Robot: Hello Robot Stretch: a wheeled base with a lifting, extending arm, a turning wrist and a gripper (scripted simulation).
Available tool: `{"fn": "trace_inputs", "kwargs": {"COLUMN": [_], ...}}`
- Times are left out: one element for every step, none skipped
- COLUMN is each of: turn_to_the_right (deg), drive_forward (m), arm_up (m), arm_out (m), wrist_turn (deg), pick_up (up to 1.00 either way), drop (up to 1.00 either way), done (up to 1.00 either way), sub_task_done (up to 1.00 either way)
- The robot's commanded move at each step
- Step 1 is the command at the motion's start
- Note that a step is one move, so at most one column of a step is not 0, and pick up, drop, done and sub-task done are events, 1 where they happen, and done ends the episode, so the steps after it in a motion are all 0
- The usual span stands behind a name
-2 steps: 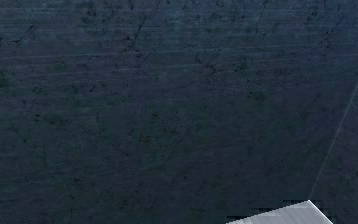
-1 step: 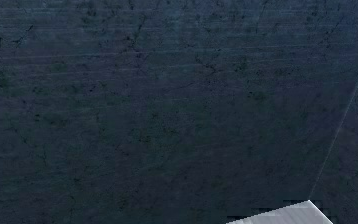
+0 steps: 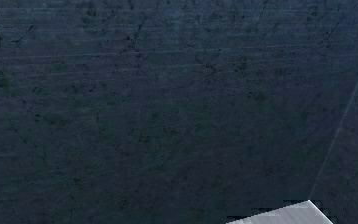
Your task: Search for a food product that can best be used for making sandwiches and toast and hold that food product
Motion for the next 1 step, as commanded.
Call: {"fn": "trace_inputs", "kwargs": {"turn_to_the_right": [0.0], "drive_forward": [0.00], "arm_up": [0.00], "arm_out": [0.00], "wrist_turn": [45.0], "pick_up": [0.00], "drop": [0.00], "done": [0.00], "sub_task_done": [0.00]}}
